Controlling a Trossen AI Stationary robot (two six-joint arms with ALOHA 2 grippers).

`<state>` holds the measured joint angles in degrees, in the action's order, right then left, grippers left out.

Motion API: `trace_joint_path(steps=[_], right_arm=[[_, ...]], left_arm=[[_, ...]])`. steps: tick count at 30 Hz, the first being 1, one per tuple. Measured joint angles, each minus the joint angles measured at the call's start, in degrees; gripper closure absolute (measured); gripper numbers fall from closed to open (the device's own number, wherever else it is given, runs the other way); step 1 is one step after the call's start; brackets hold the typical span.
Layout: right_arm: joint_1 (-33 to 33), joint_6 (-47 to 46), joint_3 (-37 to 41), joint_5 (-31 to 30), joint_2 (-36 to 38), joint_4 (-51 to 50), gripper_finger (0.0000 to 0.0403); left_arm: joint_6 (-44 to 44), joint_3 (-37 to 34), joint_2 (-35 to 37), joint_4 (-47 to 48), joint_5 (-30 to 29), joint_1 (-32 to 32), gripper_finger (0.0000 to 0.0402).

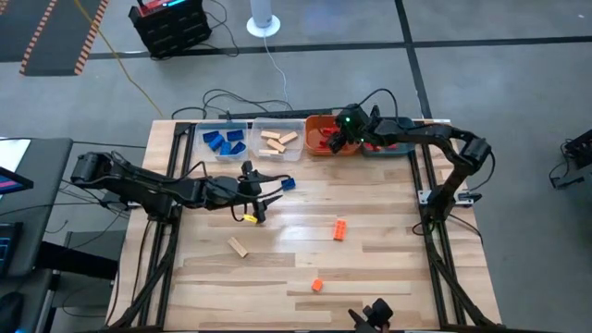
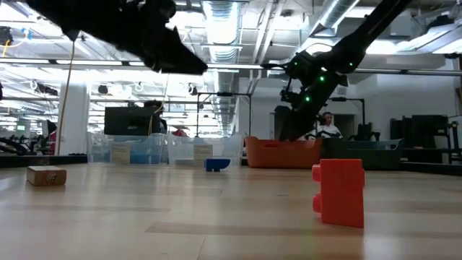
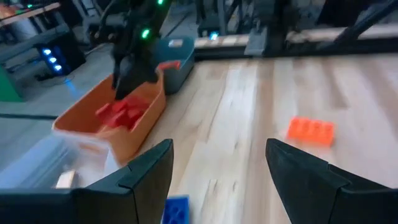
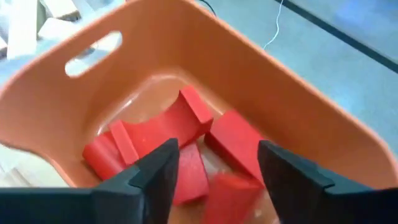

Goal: Sort blocks
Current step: Put the red block into the orange bin, then put the blue game piece into the left transparent bin

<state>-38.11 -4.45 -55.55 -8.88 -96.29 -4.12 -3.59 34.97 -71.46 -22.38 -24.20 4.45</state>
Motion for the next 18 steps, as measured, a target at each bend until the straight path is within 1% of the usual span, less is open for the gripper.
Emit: trace_joint_path(steps=[3,6,9,12,14,16,18], right_arm=[[0.20,1.22,-2.72,0.00,0.15,-2.78,0.0136],[1.51,3.52,-4.27,-0.04,2.02,-3.23,0.0132],[3.24,5.52,-4.70,-0.02,5.97,-3.14,0.0132],[5.96,6.19,-4.72,-0.07,11.37,-5.56,0.0132],[8.90,4.72,-3.16,-0.28,15.07,-5.25,0.0132],[13.22,3.47,1.08,-1.14,18.27,-1.18,0.0132],[18.64,2.96,6.59,-4.87,20.49,3.91,0.0132]], left_arm=[[0.38,2.55,1.11,2.30,0.53,0.02,0.0152],[-0.40,4.81,1.19,7.31,0.59,-0.35,0.0152],[-0.68,6.56,1.17,11.62,0.61,-0.72,0.0152],[-2.57,7.71,1.17,12.39,1.20,-0.01,0.0152],[-4.50,8.54,1.35,12.34,2.23,1.06,0.0152],[-6.04,9.45,1.46,12.25,3.32,1.90,0.0152],[-6.65,10.14,1.38,12.04,4.28,2.23,0.0152]])
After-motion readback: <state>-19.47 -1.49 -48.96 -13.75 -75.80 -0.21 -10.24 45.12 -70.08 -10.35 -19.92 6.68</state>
